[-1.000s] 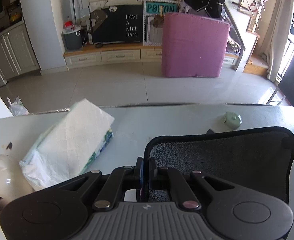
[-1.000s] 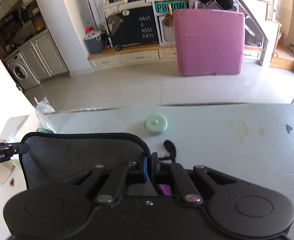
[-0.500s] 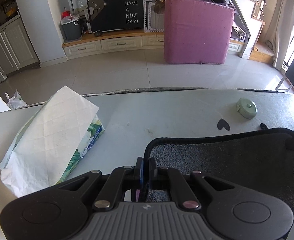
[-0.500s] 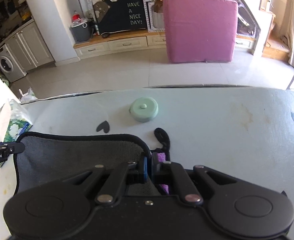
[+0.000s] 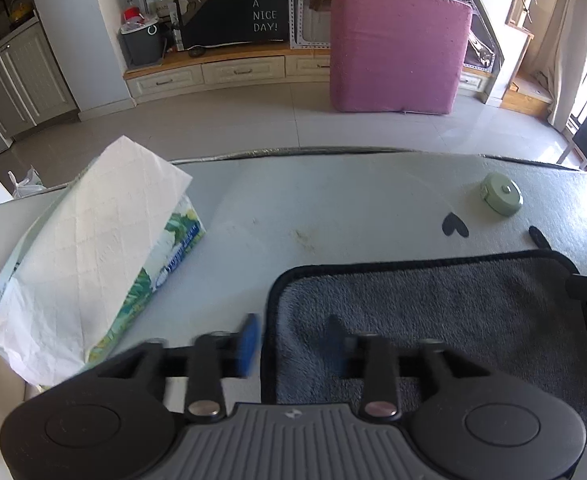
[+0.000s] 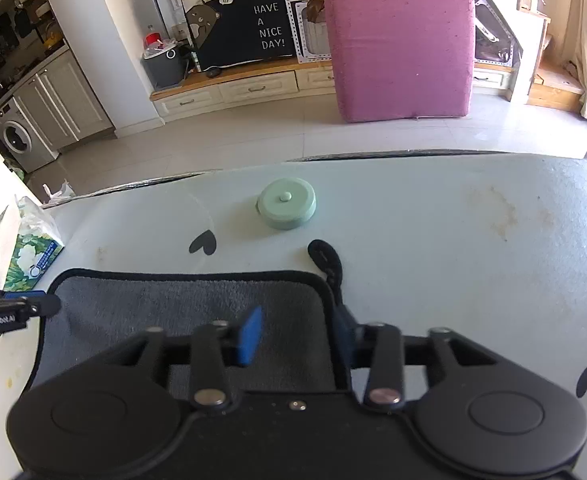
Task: Fold towel
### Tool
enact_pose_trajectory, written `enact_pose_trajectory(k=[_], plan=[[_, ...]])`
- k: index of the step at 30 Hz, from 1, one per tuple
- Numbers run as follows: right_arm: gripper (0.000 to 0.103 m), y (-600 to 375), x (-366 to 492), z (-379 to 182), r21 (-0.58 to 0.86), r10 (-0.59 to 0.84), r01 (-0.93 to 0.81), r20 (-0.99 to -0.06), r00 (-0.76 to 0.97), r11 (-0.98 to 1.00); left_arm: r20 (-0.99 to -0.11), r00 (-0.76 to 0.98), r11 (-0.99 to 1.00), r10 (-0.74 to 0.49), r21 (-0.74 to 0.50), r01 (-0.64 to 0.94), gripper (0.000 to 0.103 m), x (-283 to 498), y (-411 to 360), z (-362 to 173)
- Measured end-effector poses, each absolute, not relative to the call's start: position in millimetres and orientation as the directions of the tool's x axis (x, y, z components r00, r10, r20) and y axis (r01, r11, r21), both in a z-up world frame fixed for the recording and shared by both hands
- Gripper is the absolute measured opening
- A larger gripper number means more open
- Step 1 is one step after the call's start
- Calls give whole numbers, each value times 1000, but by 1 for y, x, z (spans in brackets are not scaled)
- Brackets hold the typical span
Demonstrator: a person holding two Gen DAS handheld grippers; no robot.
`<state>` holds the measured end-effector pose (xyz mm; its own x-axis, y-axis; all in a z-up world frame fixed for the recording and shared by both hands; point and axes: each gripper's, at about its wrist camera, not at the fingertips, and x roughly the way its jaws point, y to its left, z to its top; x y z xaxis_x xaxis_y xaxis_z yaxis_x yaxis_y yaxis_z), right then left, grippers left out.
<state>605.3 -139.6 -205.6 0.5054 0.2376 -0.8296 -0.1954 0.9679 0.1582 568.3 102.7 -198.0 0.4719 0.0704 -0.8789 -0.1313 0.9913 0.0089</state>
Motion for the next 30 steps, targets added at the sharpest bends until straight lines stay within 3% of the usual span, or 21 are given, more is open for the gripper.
enact_pose_trajectory(k=[1,3,6,8,30], plan=[[53,-140,604,-206,160,239,-196,-828,506,968,-881,468,991,66,4,-133,74,567,103,-198],[70,-141,603,-205,173,251,-197,-824,508,965,-880,470,989,68,-3,-149,97,563,104,-197],[94,-144,600,-203,188,262,-192,-814,518,963,-876,479,988,65,-10,-152,100,560,103,-193],[103,-144,599,-201,186,258,-188,-819,513,964,-883,468,990,38,-32,-141,102,560,105,-192],[103,-146,560,-163,151,246,-214,-801,546,965,-853,521,993,16,-46,-106,103,522,97,-143]])
